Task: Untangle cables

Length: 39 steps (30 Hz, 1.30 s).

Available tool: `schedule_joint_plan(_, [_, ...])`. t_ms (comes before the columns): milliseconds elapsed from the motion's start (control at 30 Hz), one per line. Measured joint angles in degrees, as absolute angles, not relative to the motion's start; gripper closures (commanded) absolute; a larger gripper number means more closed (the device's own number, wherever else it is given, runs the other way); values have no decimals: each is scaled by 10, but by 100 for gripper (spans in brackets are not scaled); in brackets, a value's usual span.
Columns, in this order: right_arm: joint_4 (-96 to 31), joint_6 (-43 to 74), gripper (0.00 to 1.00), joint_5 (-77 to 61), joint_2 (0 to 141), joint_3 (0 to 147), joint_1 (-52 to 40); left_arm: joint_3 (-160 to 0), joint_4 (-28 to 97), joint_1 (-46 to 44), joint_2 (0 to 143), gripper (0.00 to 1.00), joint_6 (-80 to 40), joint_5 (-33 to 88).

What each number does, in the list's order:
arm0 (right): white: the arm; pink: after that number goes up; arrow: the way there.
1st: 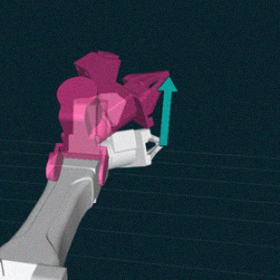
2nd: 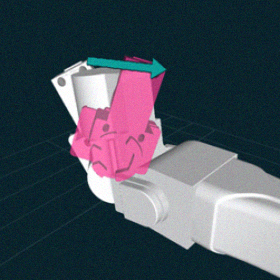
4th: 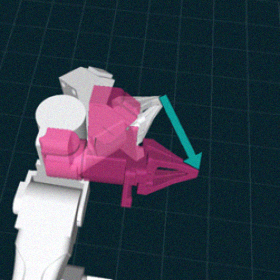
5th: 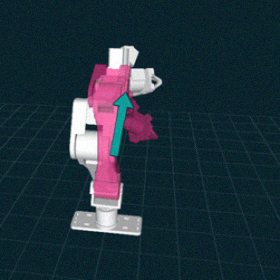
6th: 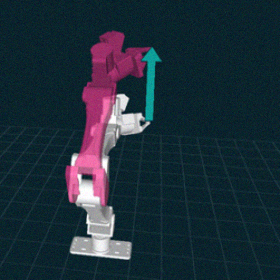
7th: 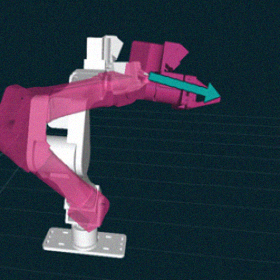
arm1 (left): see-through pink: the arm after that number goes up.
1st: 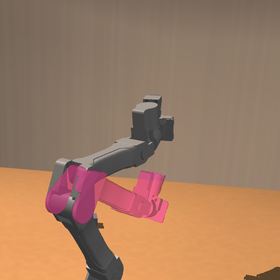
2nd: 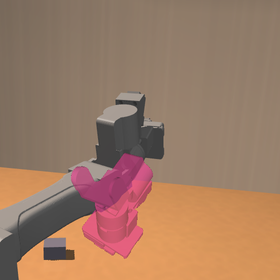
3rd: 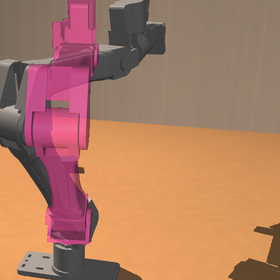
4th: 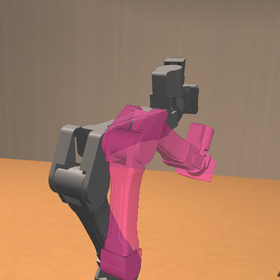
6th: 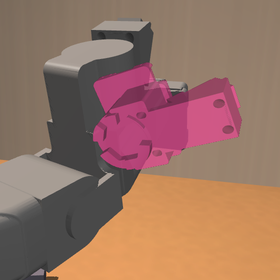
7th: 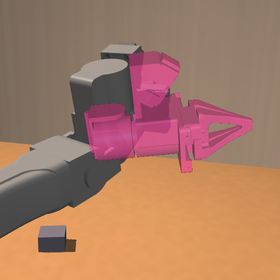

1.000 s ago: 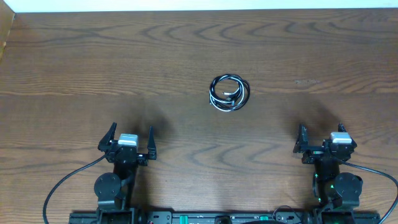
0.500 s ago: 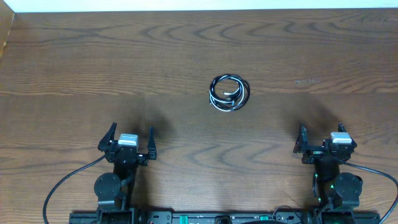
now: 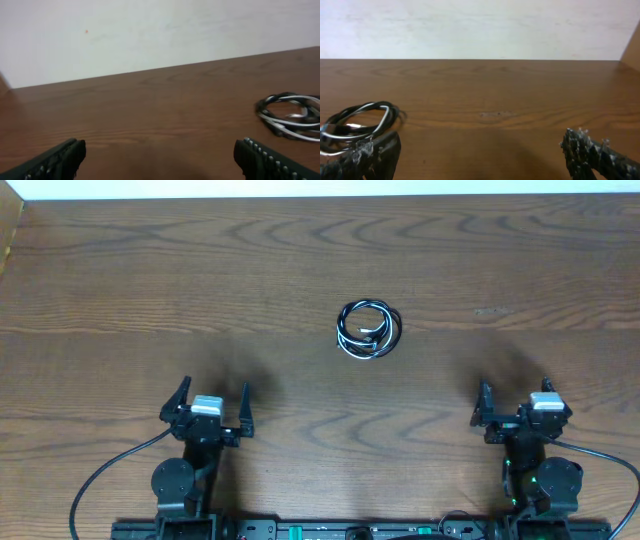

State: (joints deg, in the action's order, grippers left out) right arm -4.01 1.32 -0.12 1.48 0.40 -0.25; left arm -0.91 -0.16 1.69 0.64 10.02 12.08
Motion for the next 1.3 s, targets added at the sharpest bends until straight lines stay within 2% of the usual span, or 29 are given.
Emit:
schedule_joint_plan(133, [-44,22,1,-35,15,5,-3,-12,3,17,9,1,60,149])
schedule_joint_plan(300, [-112,26,1,-77,43,48,-3,-75,77,17,73,1,29,168])
schedule_joint_plan(500, [-188,26,1,-101,167,201,-2,-243,139,17,241,1,19,204])
schedule_joint_plan(733, [-316,28,1,-122,348,402,-3,-466,288,4,456,1,15,236])
schedule_joint_plan(1000, [-457,27,1,-169,554,603,-3,-803,513,-74,767,1,15,242])
schedule_joint_plan(1267, [-470,28,1,-195,646,633,-3,-853,449,-88,947,2,12,280])
schedule_joint_plan(1300, [-470,28,1,-205,653,633,-3,-853,423,-89,971,9,12,299])
